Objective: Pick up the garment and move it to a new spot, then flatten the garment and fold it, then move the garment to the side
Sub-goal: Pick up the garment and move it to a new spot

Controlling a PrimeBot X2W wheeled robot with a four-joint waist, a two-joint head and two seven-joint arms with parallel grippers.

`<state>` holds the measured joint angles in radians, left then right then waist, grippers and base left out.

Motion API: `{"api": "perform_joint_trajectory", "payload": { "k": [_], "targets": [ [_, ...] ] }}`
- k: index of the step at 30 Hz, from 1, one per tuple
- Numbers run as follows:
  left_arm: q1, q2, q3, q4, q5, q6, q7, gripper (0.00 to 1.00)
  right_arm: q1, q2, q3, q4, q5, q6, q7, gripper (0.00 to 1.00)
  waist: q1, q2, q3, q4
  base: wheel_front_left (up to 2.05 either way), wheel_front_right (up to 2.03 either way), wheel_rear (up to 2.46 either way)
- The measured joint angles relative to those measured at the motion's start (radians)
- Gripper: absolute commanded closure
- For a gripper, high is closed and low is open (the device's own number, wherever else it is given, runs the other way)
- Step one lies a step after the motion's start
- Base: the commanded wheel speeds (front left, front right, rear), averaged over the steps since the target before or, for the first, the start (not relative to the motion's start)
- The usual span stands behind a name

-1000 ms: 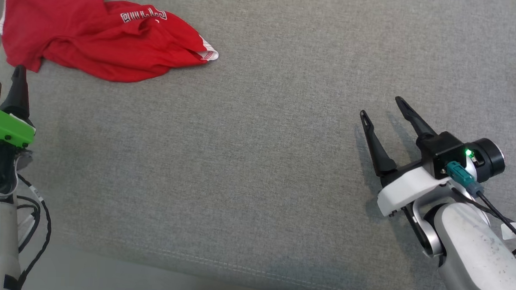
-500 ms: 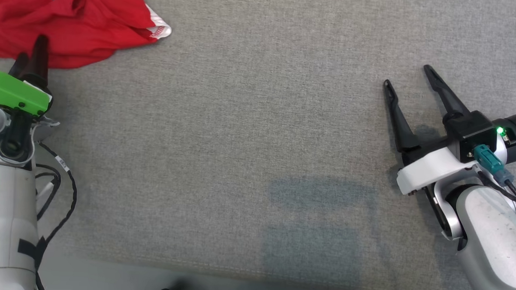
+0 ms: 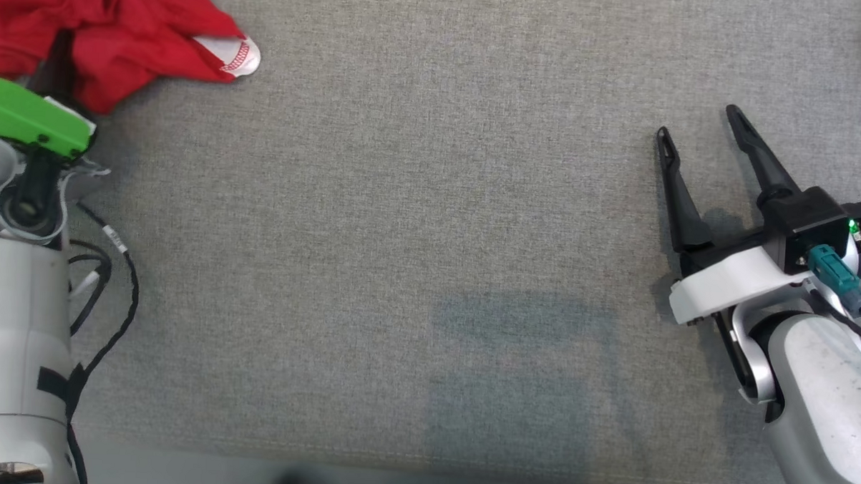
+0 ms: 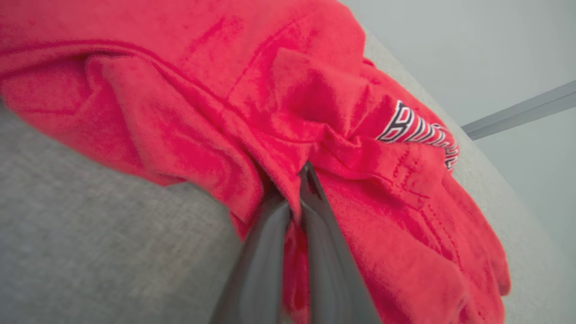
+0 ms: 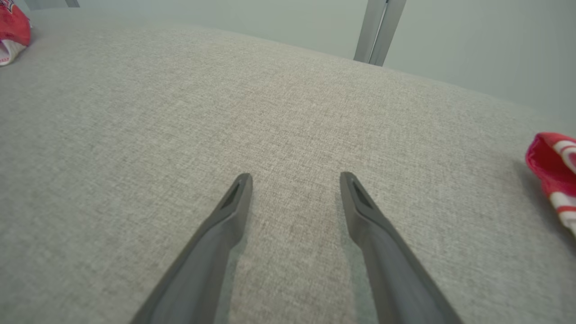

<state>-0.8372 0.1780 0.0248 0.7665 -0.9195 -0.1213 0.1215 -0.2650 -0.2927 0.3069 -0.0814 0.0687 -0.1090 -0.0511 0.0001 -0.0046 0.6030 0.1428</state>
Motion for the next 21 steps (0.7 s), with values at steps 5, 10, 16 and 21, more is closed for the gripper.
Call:
{"api": "perform_joint_trajectory", "payload": {
  "k": [5, 10, 16, 21],
  "targets": [
    [-0.026, -0.039, -0.108, -0.117, 0.010, -0.005, -0.018, 1.00, 0.011, 0.045, 0.004, 0.022, 0.021, -0.007, -0.040, 0.00, 0.0000, 0.0000, -0.031, -0.002, 0.00, 0.00, 0.00],
    [-0.037, -0.089, -0.269, -0.309, -0.002, -0.006, -0.008, 1.00, 0.011, 0.096, 0.016, 0.066, 0.052, -0.007, -0.087, 0.00, -0.0001, 0.0000, -0.072, -0.008, 0.00, 0.00, 0.00],
    [-0.001, -0.110, -0.493, -0.490, -0.034, -0.006, 0.069, 1.00, 0.014, 0.153, 0.032, 0.120, 0.084, -0.007, -0.139, 0.00, -0.0001, 0.0000, -0.133, -0.025, 0.00, 0.00, 0.00],
    [0.073, -0.109, -0.623, -0.607, -0.091, -0.006, 0.127, 1.00, 0.017, 0.195, 0.027, 0.145, 0.111, -0.007, -0.169, 0.00, -0.0001, 0.0000, -0.178, -0.061, 0.00, 0.00, 0.00]
  ]
}}
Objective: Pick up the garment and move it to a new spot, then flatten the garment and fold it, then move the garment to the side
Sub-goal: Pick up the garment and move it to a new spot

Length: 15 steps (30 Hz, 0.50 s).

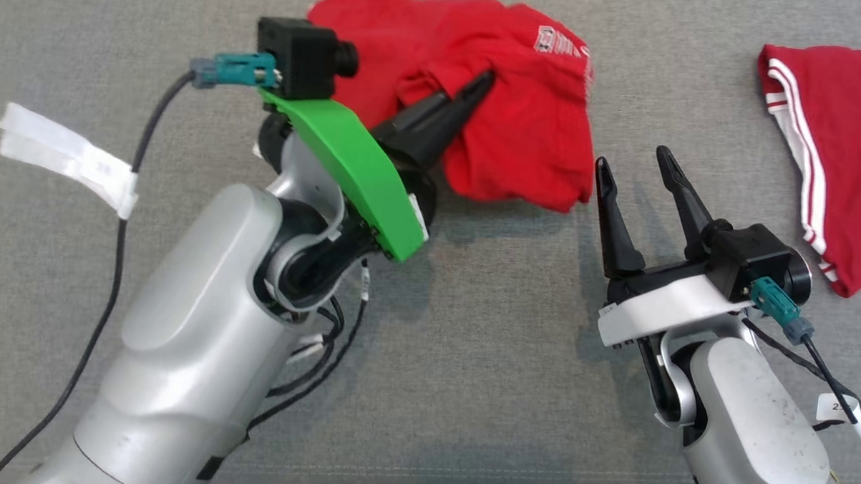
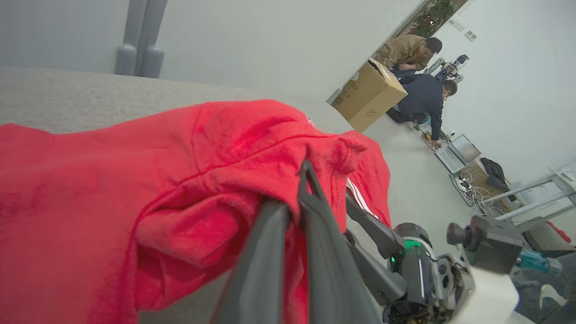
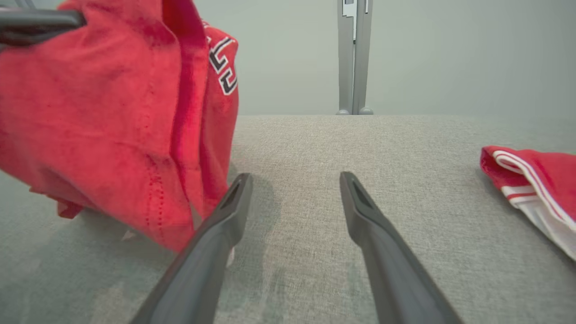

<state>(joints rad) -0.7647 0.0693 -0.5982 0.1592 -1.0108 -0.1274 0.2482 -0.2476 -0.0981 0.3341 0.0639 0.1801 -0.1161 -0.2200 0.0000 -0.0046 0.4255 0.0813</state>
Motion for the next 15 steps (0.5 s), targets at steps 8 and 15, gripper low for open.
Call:
{"api": "perform_joint_trajectory", "payload": {
  "k": [8, 15],
  "targets": [
    [0.047, -0.019, -0.064, -0.153, -0.123, 0.000, 0.048, 1.00, 0.060, 0.008, -0.042, 0.030, 0.035, 0.000, -0.017, 0.00, 0.0000, 0.0000, -0.056, -0.097, 0.00, 0.00, 0.00],
    [0.135, -0.031, -0.020, -0.258, -0.328, 0.000, 0.049, 1.00, 0.097, 0.026, -0.065, 0.051, 0.059, -0.002, -0.026, 0.00, 0.0000, 0.0000, -0.092, -0.191, 0.00, 0.00, 0.00]
  ]
}}
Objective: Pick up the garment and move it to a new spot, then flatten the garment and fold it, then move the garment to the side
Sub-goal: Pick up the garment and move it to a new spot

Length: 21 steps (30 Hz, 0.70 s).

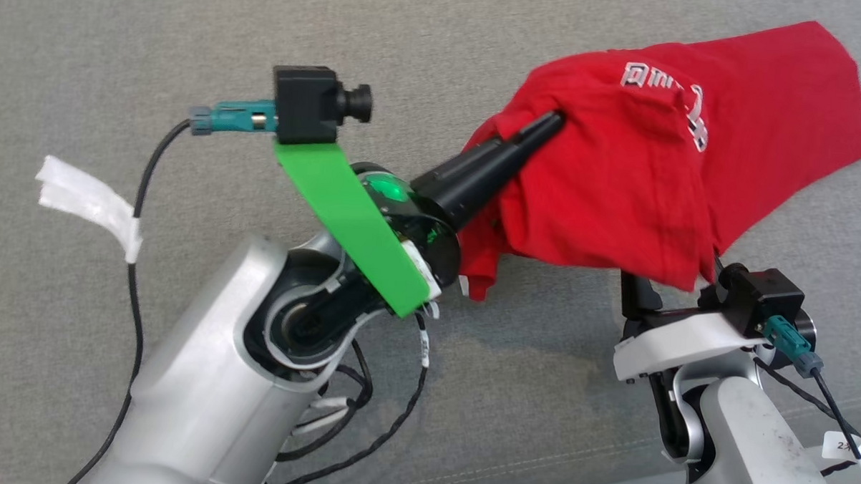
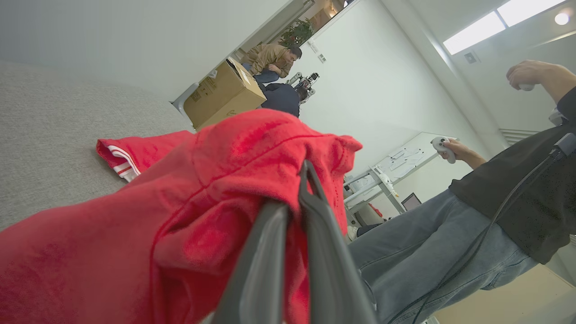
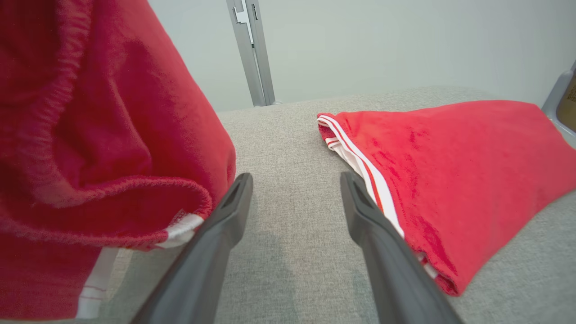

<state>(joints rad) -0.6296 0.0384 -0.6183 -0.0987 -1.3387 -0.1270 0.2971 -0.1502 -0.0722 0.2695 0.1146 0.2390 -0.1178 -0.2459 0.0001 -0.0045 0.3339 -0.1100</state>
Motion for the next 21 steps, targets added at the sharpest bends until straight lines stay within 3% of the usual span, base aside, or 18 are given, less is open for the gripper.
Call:
{"api": "perform_joint_trajectory", "payload": {
  "k": [4, 9, 13, 16, 19, 20, 21],
  "targets": [
    [0.042, -0.003, 0.102, 0.031, -0.071, 0.080, -0.059, 1.00, 0.015, 0.003, -0.001, 0.006, 0.003, -0.006, 0.000, 0.00, -0.0001, 0.0000, -0.015, -0.048, 0.00, 0.00, 0.00],
    [0.124, 0.000, 0.220, 0.173, -0.095, 0.179, -0.121, 1.00, 0.019, 0.004, -0.018, 0.009, 0.007, -0.006, -0.001, 0.00, 0.0000, 0.0000, -0.026, -0.086, 0.00, 0.00, 0.00],
    [0.181, 0.013, 0.271, 0.293, -0.097, 0.224, -0.140, 0.98, 0.020, 0.004, -0.023, 0.010, 0.004, -0.006, -0.002, 0.00, 0.0000, 0.0000, -0.024, -0.079, 0.00, 0.00, 0.00],
    [0.185, 0.024, 0.296, 0.333, -0.100, 0.224, -0.158, 0.90, 0.020, 0.004, -0.008, 0.011, -0.006, -0.006, -0.003, 0.00, 0.0000, 0.0000, -0.020, -0.067, 0.00, 0.00, 0.00],
    [0.185, 0.024, 0.305, 0.362, -0.101, 0.224, -0.168, 0.50, 0.019, 0.003, 0.012, 0.013, -0.019, 0.004, -0.005, 0.00, 0.0000, 0.0000, -0.017, -0.052, 0.00, 0.00, 0.00],
    [0.185, 0.024, 0.307, 0.375, -0.101, 0.224, -0.172, 0.11, 0.018, 0.002, 0.021, 0.016, -0.022, 0.007, -0.006, 0.00, 0.0000, 0.0000, -0.017, -0.046, 0.00, 0.00, 0.00],
    [0.185, 0.024, 0.309, 0.388, -0.101, 0.224, -0.176, 0.00, 0.018, 0.000, 0.031, 0.019, -0.027, 0.013, -0.006, 0.00, 0.0000, 0.0000, -0.017, -0.041, 0.00, 0.00, 0.00]
  ]
}}
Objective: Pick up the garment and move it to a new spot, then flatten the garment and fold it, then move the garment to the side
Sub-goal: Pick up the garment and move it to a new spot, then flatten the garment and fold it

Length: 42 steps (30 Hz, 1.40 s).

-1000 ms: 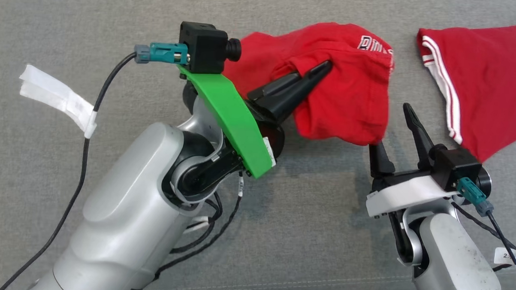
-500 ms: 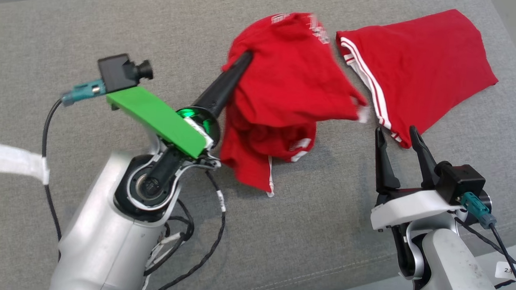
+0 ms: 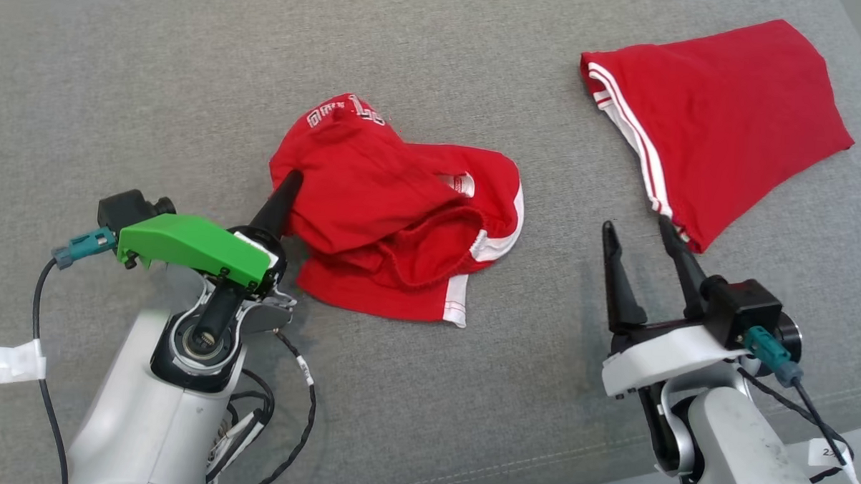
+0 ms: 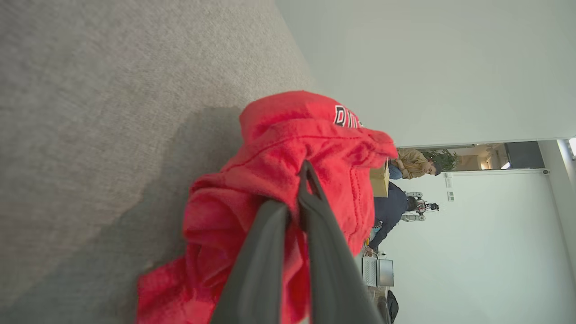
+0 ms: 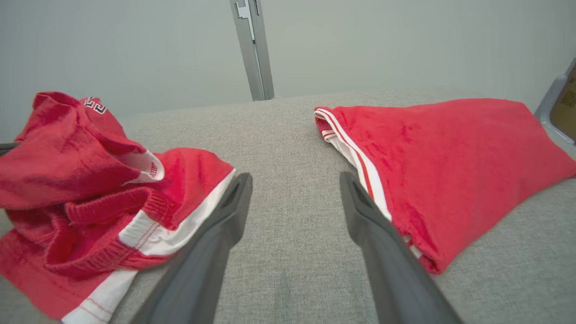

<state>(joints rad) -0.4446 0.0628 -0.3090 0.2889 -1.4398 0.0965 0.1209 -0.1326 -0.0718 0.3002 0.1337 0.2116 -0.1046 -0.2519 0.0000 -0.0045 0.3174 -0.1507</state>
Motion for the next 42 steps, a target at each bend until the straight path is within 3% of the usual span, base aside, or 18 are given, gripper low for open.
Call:
{"api": "perform_joint_trajectory", "payload": {
  "k": [11, 14, 24, 35, 38, 42],
  "targets": [
    [-0.001, 0.042, 0.040, 0.091, 0.069, 0.000, -0.097, 0.00, -0.063, -0.022, 0.132, 0.034, -0.085, 0.078, 0.000, 0.00, 0.0000, 0.0000, -0.009, 0.057, 0.00, 0.00, 0.00],
    [-0.002, 0.044, 0.020, 0.087, 0.094, -0.001, -0.118, 0.00, -0.082, -0.022, 0.134, 0.040, -0.091, 0.080, 0.000, 0.00, 0.0000, 0.0000, -0.014, 0.075, 0.00, 0.00, 0.00],
    [-0.002, 0.043, -0.083, 0.030, 0.187, -0.071, -0.141, 0.00, -0.109, -0.026, 0.106, 0.114, -0.079, 0.084, 0.034, 0.00, 0.0000, 0.0000, -0.014, 0.137, 0.00, 0.00, 0.00],
    [0.000, 0.043, -0.087, 0.021, 0.196, -0.097, -0.157, 0.00, -0.103, -0.021, 0.128, 0.163, -0.067, 0.096, 0.050, 0.00, 0.0000, 0.0000, -0.007, 0.171, 0.00, 0.00, 0.00],
    [0.000, 0.043, -0.086, 0.018, 0.196, -0.098, -0.157, 0.00, -0.098, -0.021, 0.130, 0.172, -0.052, 0.105, 0.052, 0.08, 0.0000, 0.0000, -0.006, 0.171, 0.00, 0.00, 0.00],
    [0.000, 0.043, -0.087, 0.013, 0.196, -0.100, -0.157, 0.00, -0.092, -0.018, 0.132, 0.182, -0.041, 0.105, 0.057, 0.40, 0.0000, 0.0000, -0.003, 0.169, 0.00, 0.00, 0.00]
  ]
}}
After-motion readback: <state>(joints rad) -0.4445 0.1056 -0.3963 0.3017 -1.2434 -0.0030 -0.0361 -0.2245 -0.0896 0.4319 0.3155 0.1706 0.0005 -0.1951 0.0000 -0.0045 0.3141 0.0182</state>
